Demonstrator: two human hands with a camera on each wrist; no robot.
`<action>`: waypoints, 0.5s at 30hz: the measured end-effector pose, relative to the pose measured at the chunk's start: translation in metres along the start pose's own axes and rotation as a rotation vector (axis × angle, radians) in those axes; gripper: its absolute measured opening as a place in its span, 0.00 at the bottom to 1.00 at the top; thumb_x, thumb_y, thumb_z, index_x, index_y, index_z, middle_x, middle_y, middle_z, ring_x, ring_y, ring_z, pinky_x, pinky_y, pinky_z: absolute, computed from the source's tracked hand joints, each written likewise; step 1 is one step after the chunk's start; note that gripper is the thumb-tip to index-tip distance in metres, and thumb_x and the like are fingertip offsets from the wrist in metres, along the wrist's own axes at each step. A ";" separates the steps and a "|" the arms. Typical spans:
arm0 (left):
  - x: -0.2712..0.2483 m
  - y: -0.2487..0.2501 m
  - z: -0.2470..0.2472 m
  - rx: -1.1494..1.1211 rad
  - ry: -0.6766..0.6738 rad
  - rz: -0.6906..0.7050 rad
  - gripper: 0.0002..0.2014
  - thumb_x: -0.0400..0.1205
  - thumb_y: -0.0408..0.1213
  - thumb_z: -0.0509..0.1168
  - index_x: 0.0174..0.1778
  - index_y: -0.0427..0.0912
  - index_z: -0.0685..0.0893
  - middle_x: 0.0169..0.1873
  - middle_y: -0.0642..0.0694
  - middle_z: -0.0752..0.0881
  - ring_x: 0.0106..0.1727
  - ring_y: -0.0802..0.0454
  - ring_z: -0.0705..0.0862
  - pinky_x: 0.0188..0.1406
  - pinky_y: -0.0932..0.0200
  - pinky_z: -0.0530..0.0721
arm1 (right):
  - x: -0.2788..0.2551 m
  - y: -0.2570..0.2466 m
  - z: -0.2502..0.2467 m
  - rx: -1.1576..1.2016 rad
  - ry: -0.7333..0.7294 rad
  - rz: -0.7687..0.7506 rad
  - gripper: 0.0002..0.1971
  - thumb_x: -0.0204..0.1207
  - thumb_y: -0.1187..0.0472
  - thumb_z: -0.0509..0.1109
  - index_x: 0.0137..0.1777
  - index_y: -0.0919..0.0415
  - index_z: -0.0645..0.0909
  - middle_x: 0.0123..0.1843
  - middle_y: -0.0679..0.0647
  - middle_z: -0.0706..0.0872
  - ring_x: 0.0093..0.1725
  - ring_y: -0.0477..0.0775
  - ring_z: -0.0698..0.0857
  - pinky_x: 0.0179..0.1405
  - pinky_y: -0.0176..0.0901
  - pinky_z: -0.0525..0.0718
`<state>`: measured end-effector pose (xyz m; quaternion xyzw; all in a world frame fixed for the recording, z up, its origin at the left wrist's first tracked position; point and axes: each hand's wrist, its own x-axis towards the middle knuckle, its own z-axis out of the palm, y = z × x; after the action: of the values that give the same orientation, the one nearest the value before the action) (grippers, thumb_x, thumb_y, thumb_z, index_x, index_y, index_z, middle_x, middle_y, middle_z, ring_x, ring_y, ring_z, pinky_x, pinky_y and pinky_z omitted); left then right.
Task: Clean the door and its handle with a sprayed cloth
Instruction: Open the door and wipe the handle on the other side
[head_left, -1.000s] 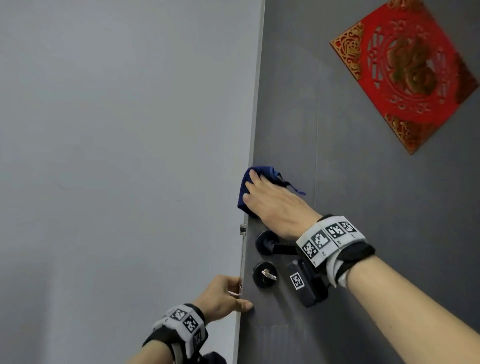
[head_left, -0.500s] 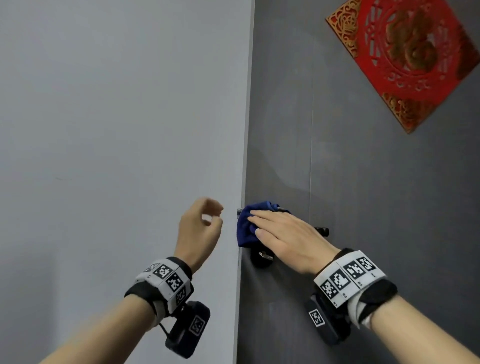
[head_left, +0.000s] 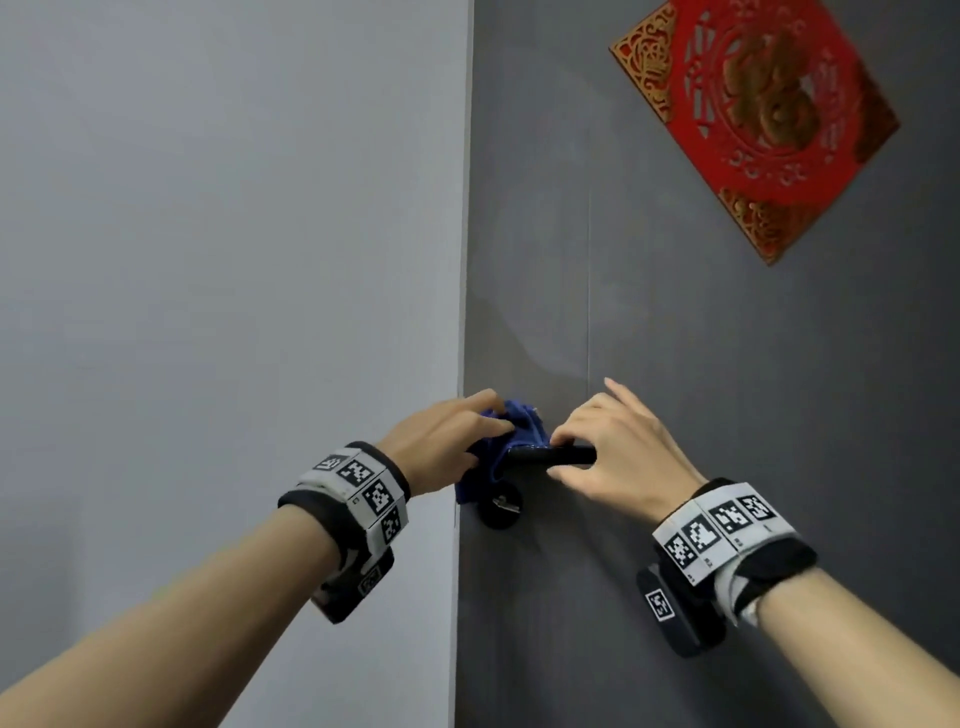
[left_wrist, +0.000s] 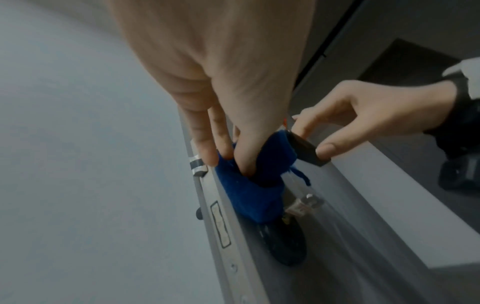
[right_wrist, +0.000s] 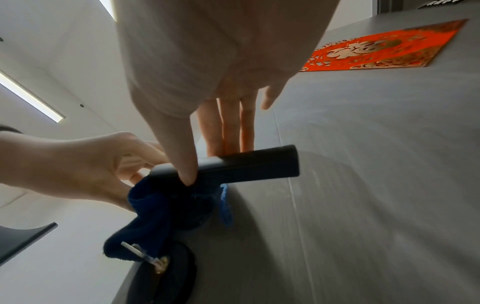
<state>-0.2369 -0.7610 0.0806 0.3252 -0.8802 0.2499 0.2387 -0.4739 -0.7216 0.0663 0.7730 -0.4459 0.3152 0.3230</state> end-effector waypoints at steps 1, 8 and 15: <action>0.002 0.002 0.001 0.037 0.008 -0.011 0.22 0.78 0.27 0.65 0.68 0.47 0.84 0.63 0.48 0.76 0.50 0.42 0.82 0.48 0.43 0.83 | 0.003 -0.001 0.001 0.002 0.003 0.005 0.10 0.69 0.44 0.77 0.46 0.46 0.89 0.42 0.39 0.86 0.55 0.46 0.81 0.87 0.46 0.52; -0.027 0.020 0.034 0.067 0.105 -0.194 0.06 0.78 0.27 0.64 0.42 0.35 0.87 0.44 0.40 0.81 0.38 0.35 0.80 0.31 0.48 0.73 | 0.006 0.003 0.006 0.033 0.040 0.006 0.08 0.72 0.44 0.79 0.46 0.45 0.92 0.41 0.41 0.89 0.52 0.48 0.80 0.83 0.39 0.51; -0.059 0.018 0.058 0.024 -0.001 -0.258 0.07 0.77 0.31 0.62 0.42 0.40 0.87 0.47 0.45 0.84 0.40 0.39 0.81 0.32 0.52 0.72 | 0.008 0.008 0.017 0.080 0.077 0.015 0.08 0.70 0.44 0.80 0.42 0.46 0.92 0.40 0.40 0.89 0.49 0.48 0.79 0.82 0.37 0.52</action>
<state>-0.2241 -0.7569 -0.0029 0.4388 -0.8282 0.2272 0.2645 -0.4742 -0.7417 0.0641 0.7690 -0.4260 0.3650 0.3064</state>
